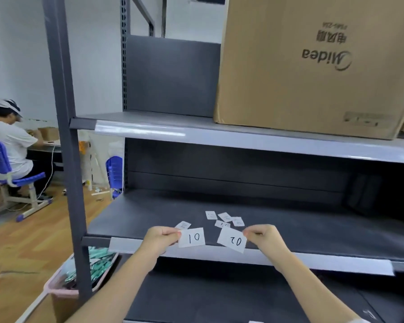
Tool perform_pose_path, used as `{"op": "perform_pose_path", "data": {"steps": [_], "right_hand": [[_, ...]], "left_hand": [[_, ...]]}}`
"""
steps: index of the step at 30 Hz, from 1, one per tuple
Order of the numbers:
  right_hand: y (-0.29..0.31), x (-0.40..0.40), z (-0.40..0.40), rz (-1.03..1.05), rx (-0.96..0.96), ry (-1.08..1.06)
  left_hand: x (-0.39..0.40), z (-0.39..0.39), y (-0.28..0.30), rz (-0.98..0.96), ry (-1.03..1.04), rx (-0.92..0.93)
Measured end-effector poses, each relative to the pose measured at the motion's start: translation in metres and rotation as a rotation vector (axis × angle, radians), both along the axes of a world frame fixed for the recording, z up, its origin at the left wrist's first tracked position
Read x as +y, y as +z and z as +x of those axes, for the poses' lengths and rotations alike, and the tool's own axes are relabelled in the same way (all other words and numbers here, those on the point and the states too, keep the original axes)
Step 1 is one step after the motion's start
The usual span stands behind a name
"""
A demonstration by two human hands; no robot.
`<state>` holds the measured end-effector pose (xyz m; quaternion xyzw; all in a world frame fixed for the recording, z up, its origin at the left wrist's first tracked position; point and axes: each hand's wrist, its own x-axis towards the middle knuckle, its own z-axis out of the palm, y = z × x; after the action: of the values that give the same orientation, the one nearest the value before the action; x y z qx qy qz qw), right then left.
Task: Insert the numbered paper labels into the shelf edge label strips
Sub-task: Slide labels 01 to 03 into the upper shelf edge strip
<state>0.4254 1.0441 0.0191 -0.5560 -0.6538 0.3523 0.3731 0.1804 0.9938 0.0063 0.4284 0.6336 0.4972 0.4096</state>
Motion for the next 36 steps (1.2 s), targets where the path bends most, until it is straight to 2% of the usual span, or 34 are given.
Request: {"op": "perform_pose_path", "data": {"steps": [4,7,11,15,24,32,36], "right_hand": [[0.045,-0.015,0.001,0.051,-0.005,-0.026],[0.094,-0.011,-0.006,0.153,0.022,-0.036],[0.156,0.003,-0.019,0.281,0.060,-0.075],[0.195,0.021,-0.026,0.341,0.042,-0.101],[0.244,0.091,-0.042,0.424,-0.024,-0.108],[0.253,0.159,-0.049,0.413,-0.199,0.052],[0.244,0.176,-0.055,0.381,-0.279,0.057]], "left_hand": [[-0.008,-0.002,0.045,0.065,-0.052,0.031],[0.000,-0.016,0.100,0.152,-0.076,0.039],[0.012,-0.036,0.176,0.299,-0.126,0.146],[0.034,-0.051,0.219,0.365,-0.144,0.249],[0.105,-0.053,0.250,0.433,-0.174,0.258],[0.146,-0.061,0.258,0.455,-0.141,0.314],[0.162,-0.070,0.259,0.435,-0.141,0.318]]}}
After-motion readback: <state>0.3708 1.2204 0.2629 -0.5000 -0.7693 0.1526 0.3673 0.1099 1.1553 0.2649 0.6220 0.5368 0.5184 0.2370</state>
